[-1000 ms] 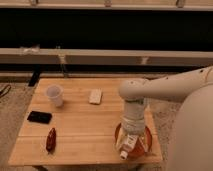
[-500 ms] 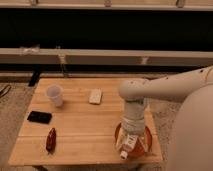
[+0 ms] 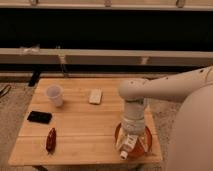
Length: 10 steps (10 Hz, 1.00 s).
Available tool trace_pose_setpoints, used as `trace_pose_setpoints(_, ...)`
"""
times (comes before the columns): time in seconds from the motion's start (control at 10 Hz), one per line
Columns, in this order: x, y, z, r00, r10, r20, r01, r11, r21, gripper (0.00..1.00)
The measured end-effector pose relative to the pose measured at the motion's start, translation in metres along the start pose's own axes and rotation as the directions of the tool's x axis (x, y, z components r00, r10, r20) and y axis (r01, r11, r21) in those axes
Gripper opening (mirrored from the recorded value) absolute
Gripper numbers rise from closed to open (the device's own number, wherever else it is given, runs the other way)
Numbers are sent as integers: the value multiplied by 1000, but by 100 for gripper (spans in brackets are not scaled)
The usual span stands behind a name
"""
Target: Wipe the white sponge on the table
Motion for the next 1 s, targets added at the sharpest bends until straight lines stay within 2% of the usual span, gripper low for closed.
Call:
trace_pose_setpoints(0.2, -1, 0, -2, 1000, -8, 4, 8, 1000, 0, 74)
trace_pose_setpoints(0.5, -13, 24, -26, 997, -47, 57, 47, 999, 3, 74)
trace_pose_setpoints(1.0, -49, 133, -78, 976, -145, 163, 146, 989, 5, 74)
